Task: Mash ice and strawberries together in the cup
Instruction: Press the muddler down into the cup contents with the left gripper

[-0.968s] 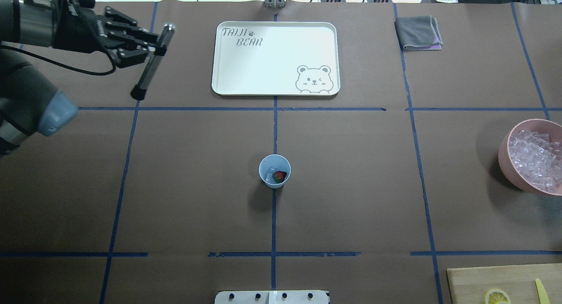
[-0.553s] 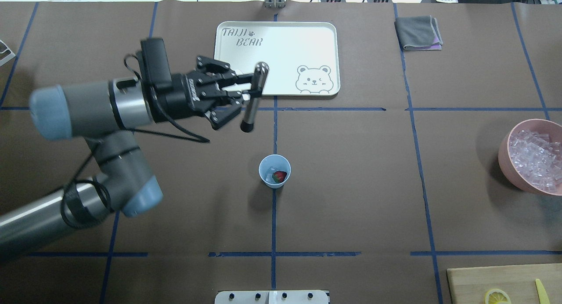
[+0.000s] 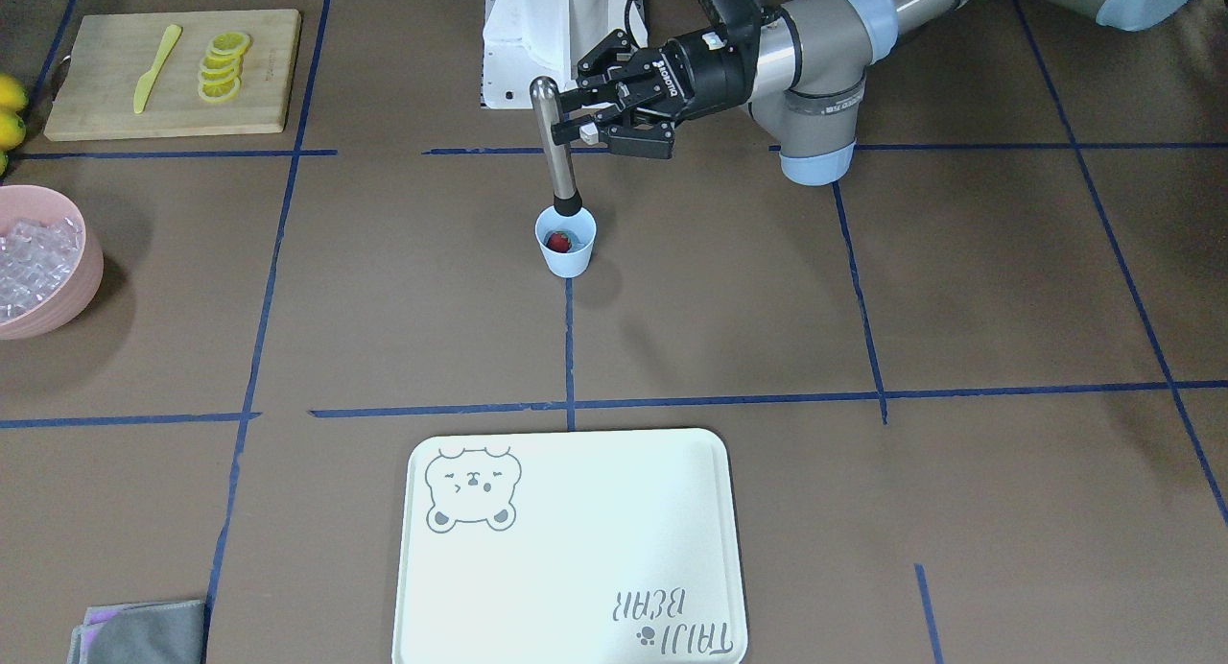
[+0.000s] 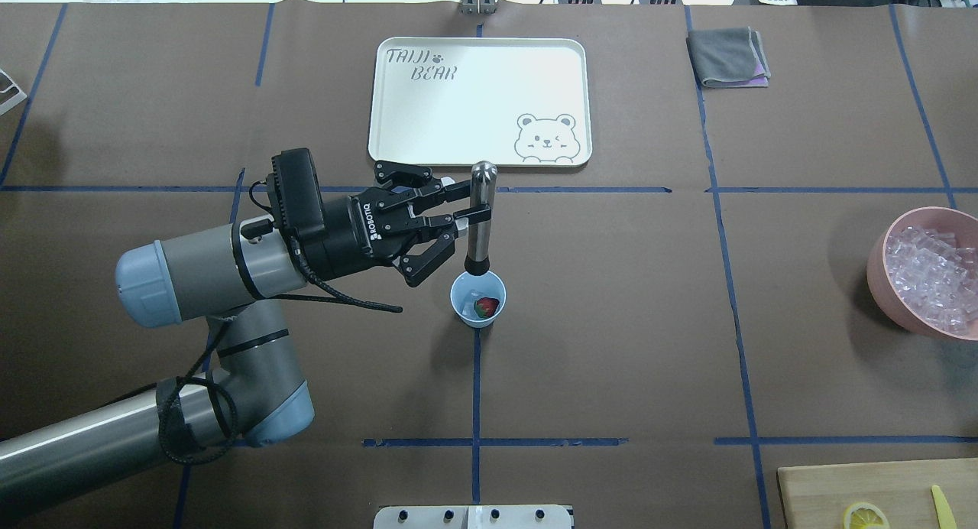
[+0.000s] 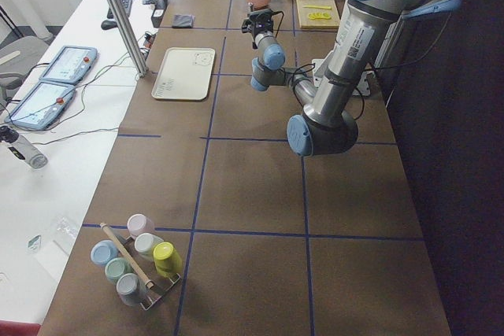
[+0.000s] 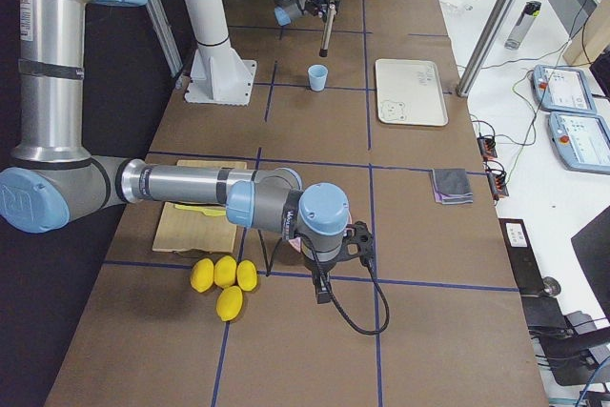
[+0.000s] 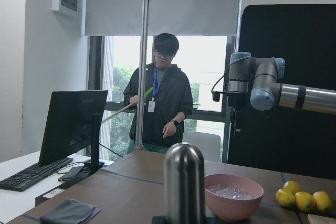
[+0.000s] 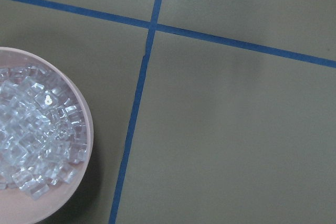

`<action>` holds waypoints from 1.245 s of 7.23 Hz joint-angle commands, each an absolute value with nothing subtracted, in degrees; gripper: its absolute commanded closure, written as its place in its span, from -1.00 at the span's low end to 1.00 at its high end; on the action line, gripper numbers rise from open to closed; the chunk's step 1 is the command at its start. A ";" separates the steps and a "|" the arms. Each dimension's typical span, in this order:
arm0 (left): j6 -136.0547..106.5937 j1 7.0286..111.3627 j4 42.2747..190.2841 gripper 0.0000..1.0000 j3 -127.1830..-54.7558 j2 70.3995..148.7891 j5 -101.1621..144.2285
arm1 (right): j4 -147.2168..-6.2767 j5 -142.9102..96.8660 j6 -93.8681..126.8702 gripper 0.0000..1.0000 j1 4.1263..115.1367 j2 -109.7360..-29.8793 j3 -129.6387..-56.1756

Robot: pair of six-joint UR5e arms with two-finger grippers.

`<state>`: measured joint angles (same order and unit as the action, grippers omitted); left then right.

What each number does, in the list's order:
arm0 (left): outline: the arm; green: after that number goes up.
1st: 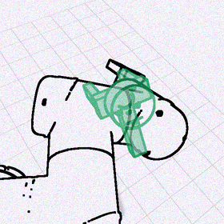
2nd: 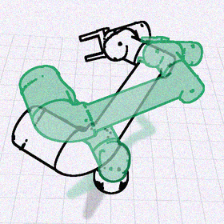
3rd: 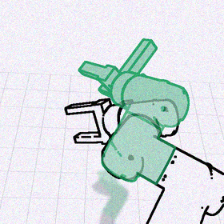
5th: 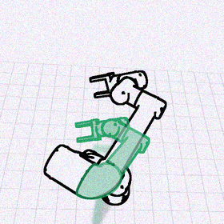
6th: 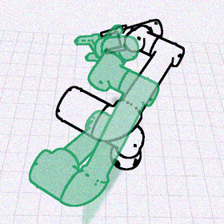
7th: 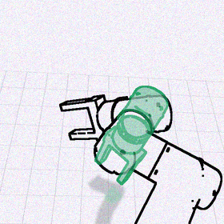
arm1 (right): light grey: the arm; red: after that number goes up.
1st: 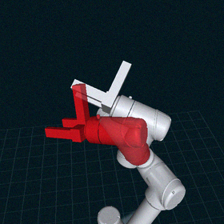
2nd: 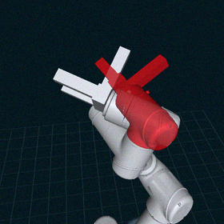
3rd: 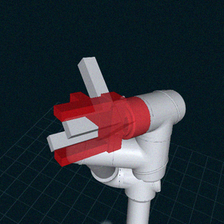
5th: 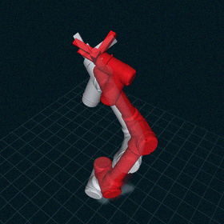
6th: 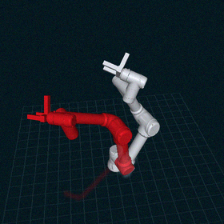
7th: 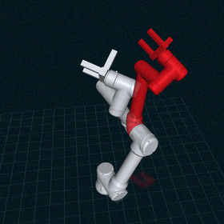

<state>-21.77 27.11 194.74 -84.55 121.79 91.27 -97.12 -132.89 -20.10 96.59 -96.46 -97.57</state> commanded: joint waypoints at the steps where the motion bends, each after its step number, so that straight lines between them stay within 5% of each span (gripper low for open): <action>1: -21.53 24.97 197.58 0.99 -80.69 121.99 87.90 | -97.12 -132.80 -20.13 -0.99 96.59 -96.24 -97.38; 9: -18.46 20.92 201.45 0.99 -74.01 122.78 84.11 | -97.12 -132.54 -20.13 -0.99 96.59 -96.24 -97.38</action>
